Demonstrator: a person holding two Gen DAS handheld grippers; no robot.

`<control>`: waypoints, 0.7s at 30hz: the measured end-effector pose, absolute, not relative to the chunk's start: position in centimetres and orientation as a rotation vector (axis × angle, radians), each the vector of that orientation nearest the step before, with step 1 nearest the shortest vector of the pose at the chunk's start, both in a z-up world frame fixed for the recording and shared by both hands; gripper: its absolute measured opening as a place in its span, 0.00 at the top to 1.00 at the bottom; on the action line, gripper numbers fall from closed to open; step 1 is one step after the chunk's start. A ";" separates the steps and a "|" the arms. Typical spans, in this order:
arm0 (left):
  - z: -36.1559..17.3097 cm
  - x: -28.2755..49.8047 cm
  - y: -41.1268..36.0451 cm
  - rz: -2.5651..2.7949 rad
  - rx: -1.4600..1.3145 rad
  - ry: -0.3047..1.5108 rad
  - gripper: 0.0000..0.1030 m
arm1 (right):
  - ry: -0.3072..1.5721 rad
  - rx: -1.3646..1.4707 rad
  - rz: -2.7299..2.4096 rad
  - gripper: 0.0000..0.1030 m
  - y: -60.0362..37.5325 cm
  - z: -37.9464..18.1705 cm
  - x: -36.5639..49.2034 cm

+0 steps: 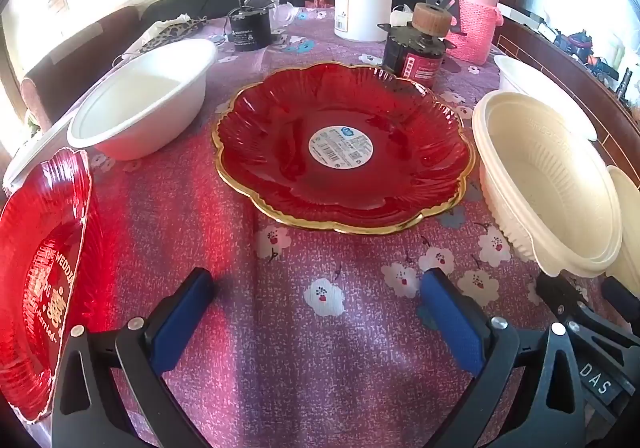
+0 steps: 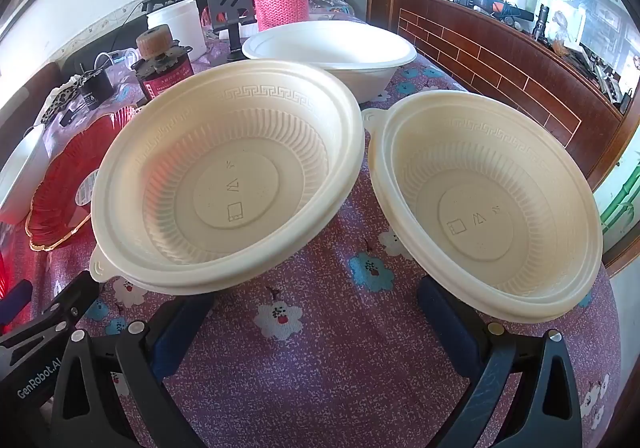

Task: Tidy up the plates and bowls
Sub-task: 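Move both grippers over the table toward the beige handled bowls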

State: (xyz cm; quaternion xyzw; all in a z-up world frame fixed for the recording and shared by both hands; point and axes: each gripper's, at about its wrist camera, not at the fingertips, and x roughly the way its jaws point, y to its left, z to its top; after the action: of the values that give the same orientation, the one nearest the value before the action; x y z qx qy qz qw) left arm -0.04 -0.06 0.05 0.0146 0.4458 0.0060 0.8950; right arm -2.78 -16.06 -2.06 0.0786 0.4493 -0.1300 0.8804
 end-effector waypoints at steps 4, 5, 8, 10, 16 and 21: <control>0.1 -0.3 -0.1 -0.044 0.048 0.944 0.00 | 0.950 0.164 -0.243 0.01 -16.3 -2.0 -2.7; 0.2 -0.4 -0.1 -0.064 0.057 0.960 0.00 | 0.950 0.178 -0.233 0.01 -16.5 -1.9 -2.8; 0.0 -1.0 0.4 -0.101 0.079 1.007 0.00 | 0.955 0.244 -0.206 0.01 -17.4 -1.3 -3.2; 0.0 -1.7 0.2 -0.110 0.087 1.022 0.00 | 0.995 0.209 -0.200 0.01 -17.1 -1.4 -2.2; 0.6 -3.3 1.3 -0.152 0.109 1.038 0.00 | 1.027 0.124 -0.206 0.01 -15.7 -1.7 -1.7; 4.7 -7.6 3.0 -0.176 0.082 0.898 0.00 | 0.947 0.091 -0.230 0.01 -15.1 0.9 -5.1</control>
State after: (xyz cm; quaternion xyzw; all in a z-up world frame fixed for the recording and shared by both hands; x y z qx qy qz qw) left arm -7.60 3.02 4.65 0.0398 0.4335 -0.0847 0.8963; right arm -5.05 -15.05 0.86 0.0439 0.4548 -0.1102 0.8826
